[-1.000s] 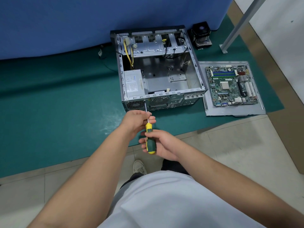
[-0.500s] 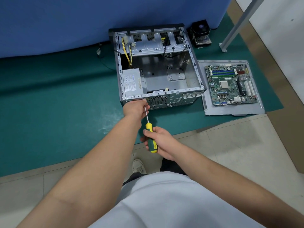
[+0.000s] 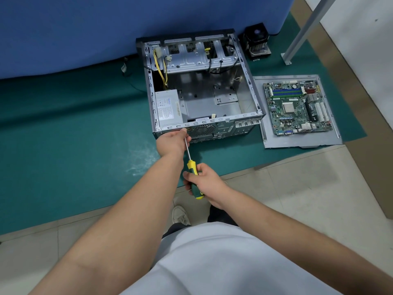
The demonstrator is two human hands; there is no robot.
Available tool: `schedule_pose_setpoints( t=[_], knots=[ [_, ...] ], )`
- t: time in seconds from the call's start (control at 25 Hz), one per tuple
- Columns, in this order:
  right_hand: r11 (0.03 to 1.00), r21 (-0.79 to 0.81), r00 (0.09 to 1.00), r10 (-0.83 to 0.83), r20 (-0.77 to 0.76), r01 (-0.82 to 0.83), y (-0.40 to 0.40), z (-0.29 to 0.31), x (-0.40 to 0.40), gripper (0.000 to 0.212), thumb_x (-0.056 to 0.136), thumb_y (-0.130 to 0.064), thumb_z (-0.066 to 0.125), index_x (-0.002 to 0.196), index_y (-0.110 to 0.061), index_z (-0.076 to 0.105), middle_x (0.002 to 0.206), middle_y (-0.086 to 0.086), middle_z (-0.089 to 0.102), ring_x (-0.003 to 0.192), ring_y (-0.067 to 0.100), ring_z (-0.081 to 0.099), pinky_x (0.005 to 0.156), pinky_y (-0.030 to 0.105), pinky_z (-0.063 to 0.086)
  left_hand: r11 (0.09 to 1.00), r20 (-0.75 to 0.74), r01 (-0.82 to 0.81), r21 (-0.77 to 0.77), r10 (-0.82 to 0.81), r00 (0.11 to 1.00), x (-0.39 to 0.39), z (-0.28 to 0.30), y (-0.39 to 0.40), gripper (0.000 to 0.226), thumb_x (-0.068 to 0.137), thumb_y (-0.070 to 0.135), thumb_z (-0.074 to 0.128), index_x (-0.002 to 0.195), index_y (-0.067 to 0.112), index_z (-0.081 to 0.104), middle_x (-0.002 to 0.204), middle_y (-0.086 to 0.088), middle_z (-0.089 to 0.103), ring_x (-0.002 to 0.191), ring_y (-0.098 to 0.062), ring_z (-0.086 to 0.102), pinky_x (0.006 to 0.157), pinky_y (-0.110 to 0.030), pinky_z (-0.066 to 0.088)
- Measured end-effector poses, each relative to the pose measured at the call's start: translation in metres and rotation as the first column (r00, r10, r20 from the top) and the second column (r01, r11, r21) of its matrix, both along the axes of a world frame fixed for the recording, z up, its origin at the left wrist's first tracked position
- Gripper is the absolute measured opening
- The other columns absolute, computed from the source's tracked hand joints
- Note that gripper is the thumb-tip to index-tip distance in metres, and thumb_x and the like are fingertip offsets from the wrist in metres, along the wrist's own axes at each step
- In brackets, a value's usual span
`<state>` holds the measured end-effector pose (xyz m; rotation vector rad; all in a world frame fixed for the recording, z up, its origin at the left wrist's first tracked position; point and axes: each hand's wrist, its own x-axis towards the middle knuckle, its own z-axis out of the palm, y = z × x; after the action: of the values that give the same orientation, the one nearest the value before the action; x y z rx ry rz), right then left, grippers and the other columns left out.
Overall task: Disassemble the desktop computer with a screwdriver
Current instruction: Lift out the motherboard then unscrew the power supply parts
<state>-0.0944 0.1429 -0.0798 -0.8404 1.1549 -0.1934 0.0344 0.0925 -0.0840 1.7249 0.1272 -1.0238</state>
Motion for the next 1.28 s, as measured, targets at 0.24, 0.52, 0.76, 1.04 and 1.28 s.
schedule_pose_setpoints(
  t=[0.24,0.52,0.76,1.04,1.28],
  knots=[
    [0.999,0.036,1.000,0.004,0.000,-0.004,0.000,-0.001,-0.003,0.008,0.104,-0.014,0.053,0.109,-0.008,0.057,0.081,0.007,0.065,0.070,0.018,0.057,0.066,0.031,0.048,1.000,-0.047,0.009,-0.008,-0.009,0.999,0.002,0.000,0.000,0.016,0.095,0.005,0.068,0.080,0.010,0.067,0.087,-0.010,0.076,0.073,-0.018,0.074,0.074,-0.030,0.062],
    [0.995,-0.083,0.998,0.048,-0.047,-0.052,-0.013,-0.007,-0.012,0.006,0.100,-0.010,0.056,0.096,-0.011,0.060,0.081,0.007,0.066,0.067,0.019,0.056,0.063,0.032,0.049,0.968,-0.106,-0.002,-0.250,-0.025,0.994,0.007,0.020,0.013,0.009,0.095,0.001,0.064,0.089,0.008,0.067,0.081,-0.008,0.074,0.075,-0.020,0.073,0.076,-0.031,0.062],
    [0.957,-0.207,0.977,-0.181,0.112,0.201,-0.060,0.016,-0.008,0.014,0.093,-0.021,0.072,0.085,-0.014,0.063,0.076,0.005,0.065,0.054,0.015,0.054,0.051,0.030,0.048,0.873,0.433,0.459,-0.166,-0.354,0.829,0.019,0.037,0.013,0.003,0.090,0.012,0.072,0.088,0.014,0.070,0.085,-0.009,0.076,0.080,-0.020,0.071,0.076,-0.033,0.057],
    [0.927,-0.350,0.990,-0.111,0.087,0.134,-0.138,0.055,-0.011,0.004,0.087,-0.032,0.074,0.087,-0.028,0.074,0.087,-0.001,0.077,0.050,0.017,0.053,0.049,0.029,0.046,0.691,0.752,0.722,0.041,-0.497,0.433,0.008,0.046,-0.018,0.009,0.090,0.021,0.077,0.088,0.027,0.071,0.081,0.021,0.071,0.079,0.003,0.067,0.074,-0.009,0.049],
    [0.950,-0.311,0.999,-0.013,0.044,0.027,-0.205,0.073,-0.034,0.014,0.083,-0.021,0.075,0.072,-0.030,0.075,0.084,0.002,0.076,0.052,0.017,0.052,0.048,0.027,0.045,0.628,0.832,0.728,0.276,-0.536,0.146,-0.005,0.059,-0.075,0.007,0.092,0.030,0.075,0.093,0.024,0.072,0.086,0.014,0.072,0.083,-0.005,0.062,0.074,-0.018,0.049]
  ],
)
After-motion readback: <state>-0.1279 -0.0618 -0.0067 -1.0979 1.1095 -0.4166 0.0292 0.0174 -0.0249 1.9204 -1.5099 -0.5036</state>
